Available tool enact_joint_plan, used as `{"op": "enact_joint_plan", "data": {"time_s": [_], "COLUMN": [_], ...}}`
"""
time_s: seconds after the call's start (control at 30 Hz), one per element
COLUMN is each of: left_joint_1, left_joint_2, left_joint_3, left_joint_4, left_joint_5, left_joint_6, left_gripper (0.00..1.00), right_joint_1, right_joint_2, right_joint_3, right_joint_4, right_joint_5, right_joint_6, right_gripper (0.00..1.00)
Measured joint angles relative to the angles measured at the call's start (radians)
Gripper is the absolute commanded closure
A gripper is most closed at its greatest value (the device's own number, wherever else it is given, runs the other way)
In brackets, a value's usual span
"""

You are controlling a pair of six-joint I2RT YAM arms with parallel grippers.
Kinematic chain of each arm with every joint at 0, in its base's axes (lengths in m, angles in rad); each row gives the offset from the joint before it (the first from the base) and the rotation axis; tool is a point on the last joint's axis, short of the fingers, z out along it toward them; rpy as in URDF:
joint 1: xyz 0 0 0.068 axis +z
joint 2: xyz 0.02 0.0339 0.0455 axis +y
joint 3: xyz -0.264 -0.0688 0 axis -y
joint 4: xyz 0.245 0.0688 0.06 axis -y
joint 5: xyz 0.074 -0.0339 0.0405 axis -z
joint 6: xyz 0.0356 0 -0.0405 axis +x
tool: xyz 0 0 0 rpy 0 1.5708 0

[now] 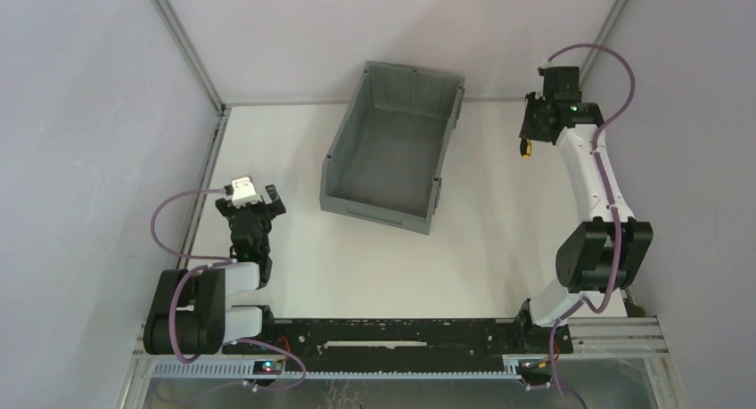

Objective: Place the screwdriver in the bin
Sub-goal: Place the screwdriver in the bin.

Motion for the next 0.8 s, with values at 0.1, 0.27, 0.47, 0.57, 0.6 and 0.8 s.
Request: {"op": "enact_joint_plan", "data": {"time_s": [0.1,0.27,0.47,0.57,0.6,0.8], "left_joint_1": [0.0,0.0,0.0,0.0,0.0,0.0], "left_joint_2": [0.0,0.0,0.0,0.0,0.0,0.0], "left_joint_3": [0.0,0.0,0.0,0.0,0.0,0.0], "left_joint_4": [0.0,0.0,0.0,0.0,0.0,0.0], "left_joint_5": [0.0,0.0,0.0,0.0,0.0,0.0], "left_joint_6": [0.0,0.0,0.0,0.0,0.0,0.0], "left_gripper": [0.0,0.0,0.0,0.0,0.0,0.0], "right_joint_1": [0.013,0.046,0.082,0.091,0.094,0.132], "right_joint_2": [-0.031,-0.065,-0.08,-0.081,-0.081,-0.079], "right_joint_3": [0.093,0.256,0.39,0.412,0.415,0.415], "right_joint_4": [-0.06,-0.139,-0.209,-0.229,-0.237,-0.259], "right_joint_5": [0.004,0.029,0.057,0.07,0.076,0.099], "right_joint_6": [-0.002,-0.006,-0.009,-0.008,-0.007,0.021], "right_gripper": [0.86,0.86,0.86,0.86,0.86,0.87]}}
